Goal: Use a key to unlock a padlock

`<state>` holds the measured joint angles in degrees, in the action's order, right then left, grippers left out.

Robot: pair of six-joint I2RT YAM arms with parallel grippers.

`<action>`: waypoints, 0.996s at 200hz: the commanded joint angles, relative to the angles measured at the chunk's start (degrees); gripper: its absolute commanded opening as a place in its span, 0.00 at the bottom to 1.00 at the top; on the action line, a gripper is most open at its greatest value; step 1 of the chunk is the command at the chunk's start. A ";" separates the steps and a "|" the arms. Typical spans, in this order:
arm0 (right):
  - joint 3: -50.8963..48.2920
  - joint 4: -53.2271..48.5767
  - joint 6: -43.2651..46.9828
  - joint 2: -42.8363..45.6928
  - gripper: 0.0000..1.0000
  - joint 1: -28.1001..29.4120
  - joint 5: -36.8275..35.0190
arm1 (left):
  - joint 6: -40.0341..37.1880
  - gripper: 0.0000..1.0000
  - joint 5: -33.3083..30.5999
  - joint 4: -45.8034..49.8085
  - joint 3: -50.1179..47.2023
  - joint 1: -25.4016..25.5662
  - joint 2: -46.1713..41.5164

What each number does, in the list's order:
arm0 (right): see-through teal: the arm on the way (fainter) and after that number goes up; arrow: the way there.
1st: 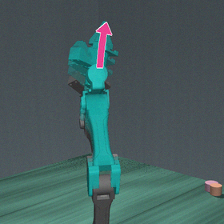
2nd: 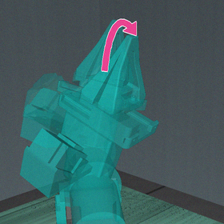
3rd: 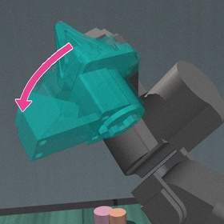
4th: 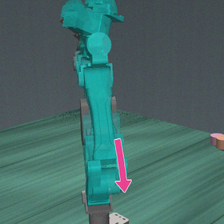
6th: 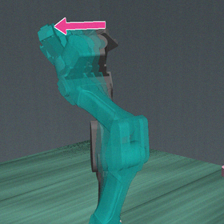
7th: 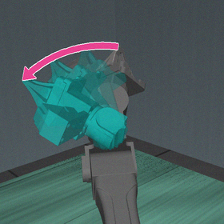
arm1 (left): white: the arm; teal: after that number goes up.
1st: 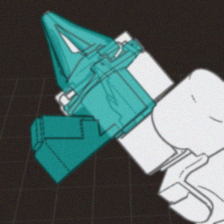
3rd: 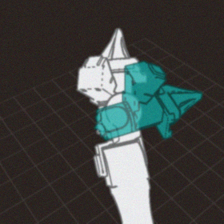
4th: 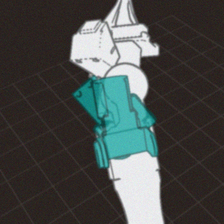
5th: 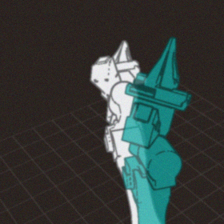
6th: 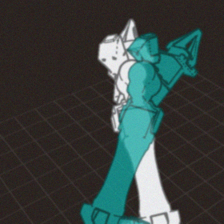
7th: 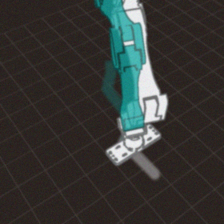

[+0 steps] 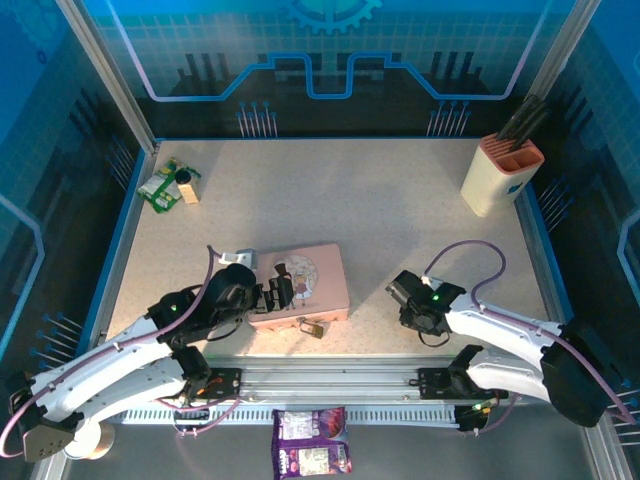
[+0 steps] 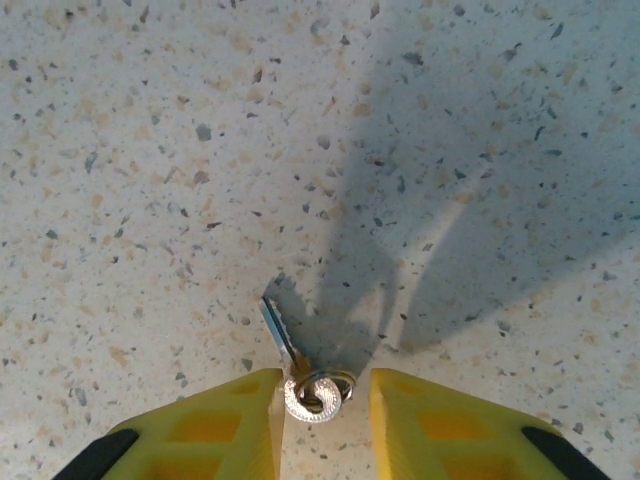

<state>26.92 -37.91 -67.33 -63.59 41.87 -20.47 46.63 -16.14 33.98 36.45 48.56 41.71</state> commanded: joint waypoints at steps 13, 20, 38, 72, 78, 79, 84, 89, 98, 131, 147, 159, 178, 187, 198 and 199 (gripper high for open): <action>-1.02 2.95 -1.66 -3.30 0.29 -0.81 1.24 | 0.42 0.99 -1.50 0.12 -0.15 0.42 -0.59; -0.83 2.93 -1.79 -3.99 0.28 -0.73 1.24 | 0.44 0.99 -1.44 0.05 -0.16 0.42 -0.73; -0.80 3.12 -2.23 -4.66 0.25 -0.23 0.93 | 0.55 0.99 -1.20 -0.23 -0.28 0.40 -0.63; -0.84 3.68 -1.95 -3.60 0.16 -0.12 0.94 | 0.56 0.99 -1.68 -0.09 -0.06 0.42 -0.67; -0.74 3.53 -1.93 -3.16 0.15 0.12 0.72 | 0.49 0.99 -1.62 -0.32 -0.06 0.40 -0.60; -0.69 3.49 -1.84 -3.09 0.15 0.13 0.66 | 0.49 0.99 -1.57 -0.32 -0.06 0.44 -0.59; -0.64 3.25 -1.77 -2.72 0.14 0.23 0.38 | 0.49 0.99 -1.53 -0.38 -0.06 0.40 -0.54; -0.54 3.01 -1.90 -2.32 0.13 0.45 0.10 | 0.48 0.99 -1.47 -0.49 -0.10 0.40 -0.47; -0.60 2.84 -1.92 -1.61 0.12 0.73 -0.45 | 0.49 0.99 -1.44 -0.65 -0.06 0.40 -0.24; -1.39 4.08 -1.02 2.25 0.05 1.26 -1.08 | 0.83 0.99 -1.34 -1.11 0.02 0.41 0.54; -1.89 4.45 -0.35 4.89 0.05 1.62 -1.78 | 1.01 0.99 -0.87 -1.91 0.03 0.40 0.65; -2.34 4.50 0.04 6.61 0.05 1.60 -2.43 | 1.08 0.99 -0.85 -2.10 -0.07 0.40 0.65; -2.83 4.60 0.51 7.93 0.05 1.36 -2.52 | 1.40 0.99 -1.02 -2.07 0.03 0.45 0.65; -2.74 4.73 0.70 7.87 0.05 1.26 -2.40 | 1.49 0.99 -0.88 -2.15 -0.04 0.44 0.64; -2.78 5.08 1.06 7.49 0.04 1.22 -2.21 | 1.45 0.99 -0.74 -2.20 -0.10 0.40 0.64; -2.76 5.10 1.06 7.46 0.04 1.21 -2.17 | 1.45 0.99 -0.74 -2.23 -0.08 0.44 0.65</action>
<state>25.08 -33.32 -67.07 -56.16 42.81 -21.71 46.72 -16.71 32.91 36.45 48.56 42.37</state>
